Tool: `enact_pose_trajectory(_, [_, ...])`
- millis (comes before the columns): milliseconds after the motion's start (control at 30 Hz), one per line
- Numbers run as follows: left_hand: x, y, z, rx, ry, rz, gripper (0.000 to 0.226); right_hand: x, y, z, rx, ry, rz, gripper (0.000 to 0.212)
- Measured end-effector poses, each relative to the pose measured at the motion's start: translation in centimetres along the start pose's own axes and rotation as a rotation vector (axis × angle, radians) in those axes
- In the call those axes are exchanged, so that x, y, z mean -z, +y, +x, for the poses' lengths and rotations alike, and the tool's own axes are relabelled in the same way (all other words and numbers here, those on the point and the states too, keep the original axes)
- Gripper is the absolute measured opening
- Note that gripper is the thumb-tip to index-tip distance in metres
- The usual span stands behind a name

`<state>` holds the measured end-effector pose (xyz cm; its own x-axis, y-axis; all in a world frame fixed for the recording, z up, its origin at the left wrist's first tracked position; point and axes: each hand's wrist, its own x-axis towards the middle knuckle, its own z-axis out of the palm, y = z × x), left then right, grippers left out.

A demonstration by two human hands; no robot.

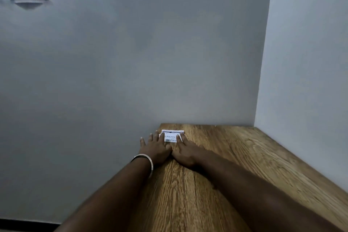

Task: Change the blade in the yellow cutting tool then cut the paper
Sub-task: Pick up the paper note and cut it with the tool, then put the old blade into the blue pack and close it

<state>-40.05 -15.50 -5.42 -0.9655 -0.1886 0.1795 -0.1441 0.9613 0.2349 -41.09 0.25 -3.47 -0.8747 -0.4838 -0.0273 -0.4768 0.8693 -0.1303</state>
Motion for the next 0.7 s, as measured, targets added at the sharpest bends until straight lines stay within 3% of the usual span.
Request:
enact_pose_trajectory(367, [1.4, 1.8, -9.5, -0.117, -0.101, 0.063, 0.059, -0.8, 0.1, -9.0, -0.040, -0.031, 0.041, 0.074])
enact_pose_trajectory(700, [4.6, 5.3, -20.8, -0.079, -0.200, 0.130, 0.066, 1.2, -2.1, -20.4, -0.046, -0.125, -0.038, 0.064])
